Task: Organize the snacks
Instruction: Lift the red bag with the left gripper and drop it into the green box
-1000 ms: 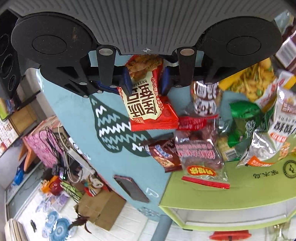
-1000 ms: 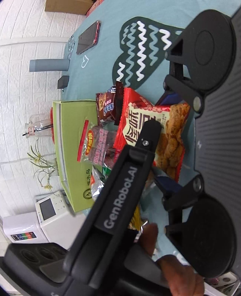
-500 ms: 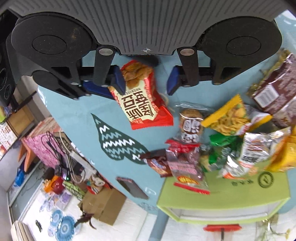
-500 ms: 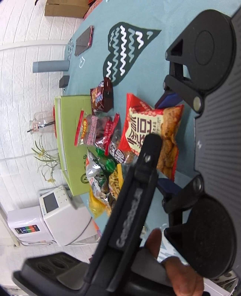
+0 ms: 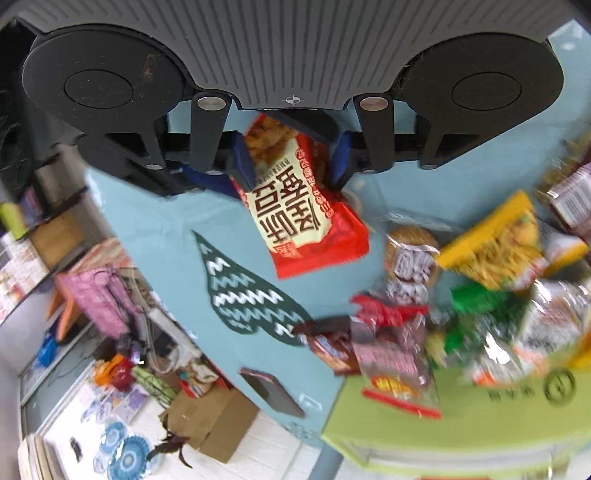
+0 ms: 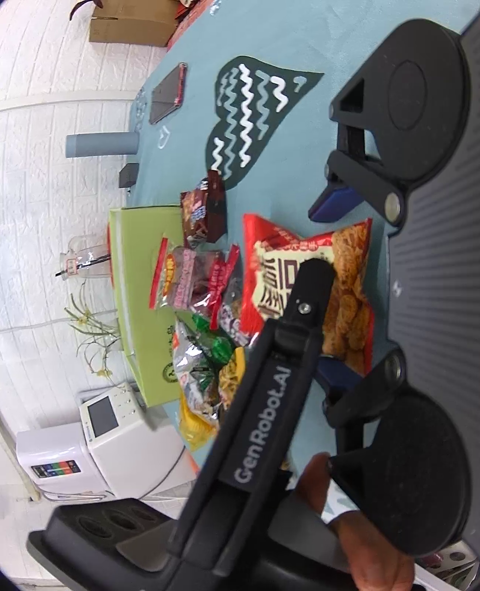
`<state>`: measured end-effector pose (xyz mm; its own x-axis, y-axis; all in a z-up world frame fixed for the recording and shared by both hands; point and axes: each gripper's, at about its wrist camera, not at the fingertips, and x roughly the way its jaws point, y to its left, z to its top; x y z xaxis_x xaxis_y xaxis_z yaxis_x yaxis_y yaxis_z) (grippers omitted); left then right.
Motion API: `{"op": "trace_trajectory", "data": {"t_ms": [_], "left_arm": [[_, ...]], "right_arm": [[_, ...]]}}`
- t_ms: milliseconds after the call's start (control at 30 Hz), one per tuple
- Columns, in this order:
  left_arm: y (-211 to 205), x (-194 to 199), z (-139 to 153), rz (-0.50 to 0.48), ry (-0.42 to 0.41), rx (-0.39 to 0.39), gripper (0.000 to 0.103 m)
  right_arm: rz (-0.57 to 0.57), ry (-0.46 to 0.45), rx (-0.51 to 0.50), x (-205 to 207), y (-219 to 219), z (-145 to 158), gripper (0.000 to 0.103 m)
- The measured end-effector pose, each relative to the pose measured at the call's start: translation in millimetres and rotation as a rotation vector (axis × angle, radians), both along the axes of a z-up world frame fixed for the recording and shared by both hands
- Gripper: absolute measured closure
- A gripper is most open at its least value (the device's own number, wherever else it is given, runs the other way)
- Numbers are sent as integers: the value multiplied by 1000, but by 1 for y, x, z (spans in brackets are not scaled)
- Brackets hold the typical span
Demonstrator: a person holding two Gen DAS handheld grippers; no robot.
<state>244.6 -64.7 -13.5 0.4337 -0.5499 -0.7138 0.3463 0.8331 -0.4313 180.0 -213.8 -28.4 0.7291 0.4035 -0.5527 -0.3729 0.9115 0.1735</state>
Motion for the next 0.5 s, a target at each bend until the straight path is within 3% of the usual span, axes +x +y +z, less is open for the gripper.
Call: {"op": "trace_trajectory", "data": {"t_ms": [100,300,500], "left_arm": [[2,-1,9,-9,-9,-21,97],[9,8,46,-11,-98,-75,97],[42,51,95,72,-240,-60,96]], "right_arm": [[-7,-41,-36,-10,2,10,38],[-17,-123,-57,2,7,46,38],[65,-238,-73,67,44,89,38]]}}
